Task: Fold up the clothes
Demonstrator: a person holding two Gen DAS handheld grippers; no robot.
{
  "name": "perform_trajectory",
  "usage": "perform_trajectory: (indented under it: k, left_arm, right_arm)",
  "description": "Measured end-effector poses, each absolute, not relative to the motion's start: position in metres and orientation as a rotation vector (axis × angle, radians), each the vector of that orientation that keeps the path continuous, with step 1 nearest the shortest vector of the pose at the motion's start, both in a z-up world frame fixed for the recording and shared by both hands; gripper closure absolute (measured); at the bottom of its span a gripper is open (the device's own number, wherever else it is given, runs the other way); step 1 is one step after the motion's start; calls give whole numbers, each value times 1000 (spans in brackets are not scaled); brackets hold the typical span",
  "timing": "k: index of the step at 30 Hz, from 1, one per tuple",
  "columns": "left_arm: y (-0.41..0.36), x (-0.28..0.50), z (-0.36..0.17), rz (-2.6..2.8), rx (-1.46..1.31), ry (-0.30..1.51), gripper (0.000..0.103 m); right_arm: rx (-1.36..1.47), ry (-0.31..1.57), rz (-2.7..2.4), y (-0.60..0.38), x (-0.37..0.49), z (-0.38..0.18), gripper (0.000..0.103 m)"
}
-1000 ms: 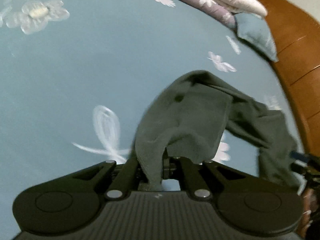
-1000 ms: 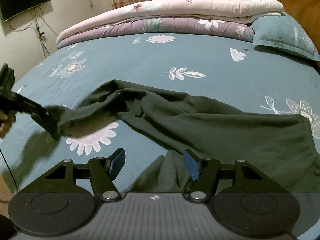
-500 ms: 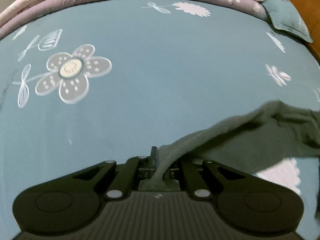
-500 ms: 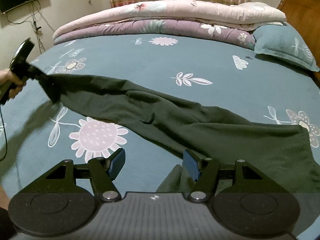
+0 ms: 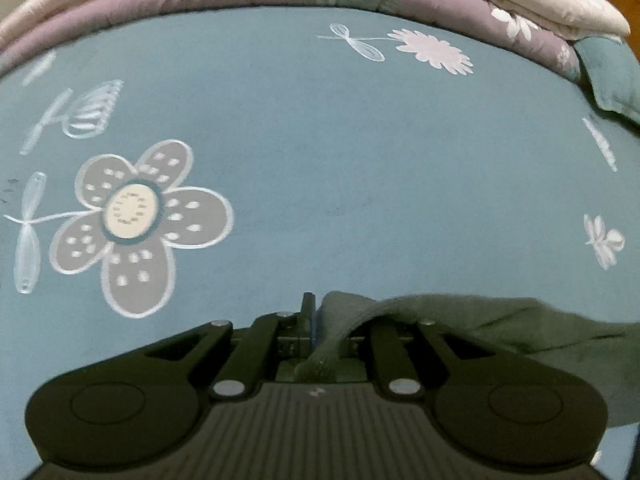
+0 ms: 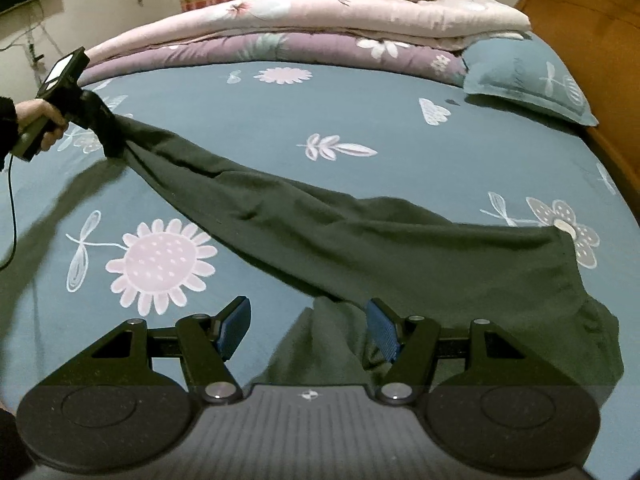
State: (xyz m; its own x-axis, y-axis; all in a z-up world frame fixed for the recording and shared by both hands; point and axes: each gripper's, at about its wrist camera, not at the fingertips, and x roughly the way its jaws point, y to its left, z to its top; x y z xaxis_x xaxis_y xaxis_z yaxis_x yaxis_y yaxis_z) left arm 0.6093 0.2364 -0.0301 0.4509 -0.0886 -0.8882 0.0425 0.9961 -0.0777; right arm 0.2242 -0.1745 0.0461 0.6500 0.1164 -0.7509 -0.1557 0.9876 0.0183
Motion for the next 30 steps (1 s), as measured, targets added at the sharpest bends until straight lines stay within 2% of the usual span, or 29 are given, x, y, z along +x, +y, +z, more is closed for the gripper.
perform_trajectory:
  k: [2,8,14,21,28,30]
  left_arm:
    - [238,612,-30,-67,-40,1085,80]
    - [280,615,-9,40,-181,1016,62]
    - [301,587,-17,-48,-409,986,62]
    - [292,559,-81,-124,-724,1016,63]
    - [300,561,-111,-69,-905,884,63]
    - [294,563,-110,-39,-869,865,74]
  right_arm:
    - [-43,857,149,-176,223,45,34]
    - [-44,868,155,-173,225,42,34]
    - [-52,864,193,-164,231,41,34]
    - [-66,863,223,-156,237,42,34]
    - [-79,853,213,-155,232,47,34]
    - [-80,859,199,-156,231,46,34]
